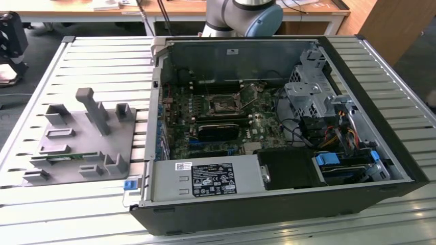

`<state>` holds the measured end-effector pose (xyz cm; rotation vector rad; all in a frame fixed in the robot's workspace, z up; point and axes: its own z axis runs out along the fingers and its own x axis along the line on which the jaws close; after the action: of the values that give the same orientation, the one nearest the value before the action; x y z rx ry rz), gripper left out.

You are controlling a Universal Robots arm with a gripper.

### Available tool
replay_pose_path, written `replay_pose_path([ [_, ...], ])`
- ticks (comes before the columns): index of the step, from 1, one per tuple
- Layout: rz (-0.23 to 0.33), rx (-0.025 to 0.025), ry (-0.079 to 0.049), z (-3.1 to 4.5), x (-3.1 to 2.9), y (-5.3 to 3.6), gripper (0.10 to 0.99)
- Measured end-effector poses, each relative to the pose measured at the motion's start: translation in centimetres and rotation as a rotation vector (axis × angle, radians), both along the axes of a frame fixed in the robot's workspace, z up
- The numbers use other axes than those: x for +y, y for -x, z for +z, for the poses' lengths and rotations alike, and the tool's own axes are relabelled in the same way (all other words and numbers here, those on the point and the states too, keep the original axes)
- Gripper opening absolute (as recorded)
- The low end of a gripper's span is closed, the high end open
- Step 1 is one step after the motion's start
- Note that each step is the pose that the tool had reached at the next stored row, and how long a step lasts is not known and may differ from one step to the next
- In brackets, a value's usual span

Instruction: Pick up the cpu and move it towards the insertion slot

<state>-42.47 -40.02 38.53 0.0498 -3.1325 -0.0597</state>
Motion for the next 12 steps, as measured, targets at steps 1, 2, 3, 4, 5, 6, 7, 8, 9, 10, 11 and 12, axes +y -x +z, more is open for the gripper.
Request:
replay_pose_path([
  [1, 0.0, 0.0001, 0.0, 0.02, 0.0, -0.39, 0.545],
  [2, 0.0, 0.0002, 0.0, 0.03, 0.0, -0.77, 0.545],
  [3, 0.0, 0.0001, 0.0, 0.04, 0.0, -1.16, 0.545],
  [4, 0.0, 0.0001, 0.0, 0.05, 0.0, -1.53, 0.545],
  [5, 0.0, 0.0, 0.0, 0.05, 0.0, -1.92, 0.545],
  [6, 0.0, 0.0001, 0.0, 0.07, 0.0, -2.28, 0.545],
  [7, 0.0, 0.0002, 0.0, 0.08, 0.0, -2.63, 0.545],
  [8, 0.0, 0.0002, 0.0, 0.09, 0.01, -2.97, 0.545],
  [9, 0.0, 0.0001, 0.0, 0.09, 0.02, -3.32, 0.545],
  [10, 0.0, 0.0, 0.0, 0.1, 0.03, -3.67, 0.545],
  [11, 0.0, 0.0002, 0.0, 0.11, 0.04, -4.03, 0.545],
  [12, 0.0, 0.0001, 0.0, 0.11, 0.05, -4.38, 0.545],
])
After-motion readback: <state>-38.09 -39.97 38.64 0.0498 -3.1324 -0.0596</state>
